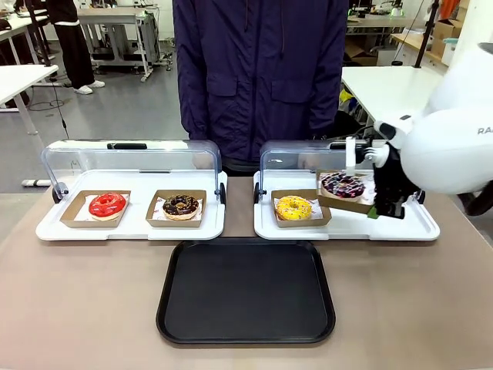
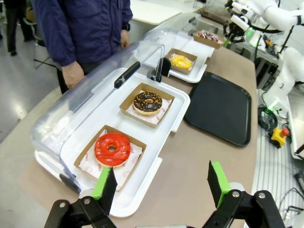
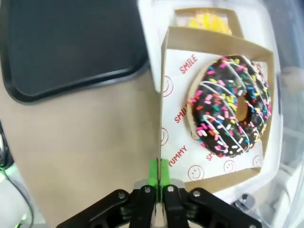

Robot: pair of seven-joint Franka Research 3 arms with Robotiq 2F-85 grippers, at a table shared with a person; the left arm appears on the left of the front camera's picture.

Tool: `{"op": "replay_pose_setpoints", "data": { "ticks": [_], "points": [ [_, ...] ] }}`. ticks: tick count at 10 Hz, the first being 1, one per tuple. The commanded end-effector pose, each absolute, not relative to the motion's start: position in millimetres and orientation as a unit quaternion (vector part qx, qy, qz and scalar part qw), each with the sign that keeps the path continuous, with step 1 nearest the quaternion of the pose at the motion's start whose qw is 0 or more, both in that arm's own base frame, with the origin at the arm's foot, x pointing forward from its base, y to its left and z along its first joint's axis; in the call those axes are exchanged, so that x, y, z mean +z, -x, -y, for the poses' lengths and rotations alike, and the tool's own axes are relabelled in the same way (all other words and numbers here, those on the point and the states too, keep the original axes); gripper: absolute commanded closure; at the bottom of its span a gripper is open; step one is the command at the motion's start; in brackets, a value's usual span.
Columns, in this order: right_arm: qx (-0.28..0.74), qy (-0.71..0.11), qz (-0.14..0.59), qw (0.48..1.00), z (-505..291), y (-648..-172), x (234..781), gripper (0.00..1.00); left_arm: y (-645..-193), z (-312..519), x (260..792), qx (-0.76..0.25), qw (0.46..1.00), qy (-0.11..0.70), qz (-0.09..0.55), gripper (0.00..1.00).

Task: Move the fourth donut from the left to the tray.
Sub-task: Pick up the Paper togo box containing the Donut indicated by the person and place it on the Handle tray.

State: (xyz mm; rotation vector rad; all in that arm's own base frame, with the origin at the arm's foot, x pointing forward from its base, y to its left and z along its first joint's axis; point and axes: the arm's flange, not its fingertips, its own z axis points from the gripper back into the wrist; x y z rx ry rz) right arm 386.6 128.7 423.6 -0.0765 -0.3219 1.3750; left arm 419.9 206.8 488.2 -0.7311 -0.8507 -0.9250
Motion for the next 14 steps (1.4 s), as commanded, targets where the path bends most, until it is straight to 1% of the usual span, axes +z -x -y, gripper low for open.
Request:
{"op": "replay_pose_setpoints", "data": {
  "ticks": [1,2,6,9,14],
  "points": [
    [0.643,0.037,0.147,0.751,-155,-343,408,0.98,-419,-206,490,-0.424,0.744,0.337,0.391,0.00],
    [0.651,0.036,0.155,0.742,-174,-327,403,0.98,-419,-206,490,-0.424,0.744,0.337,0.391,0.00],
    [0.690,0.024,0.150,0.707,-250,-282,368,0.98,-419,-206,490,-0.424,0.744,0.337,0.391,0.00],
    [0.707,0.028,0.143,0.693,-293,-259,341,0.98,-419,-206,490,-0.424,0.744,0.337,0.391,0.00],
    [0.706,0.033,0.128,0.695,-314,-250,311,0.98,-419,-206,490,-0.424,0.744,0.337,0.391,0.00]
  ]
}}
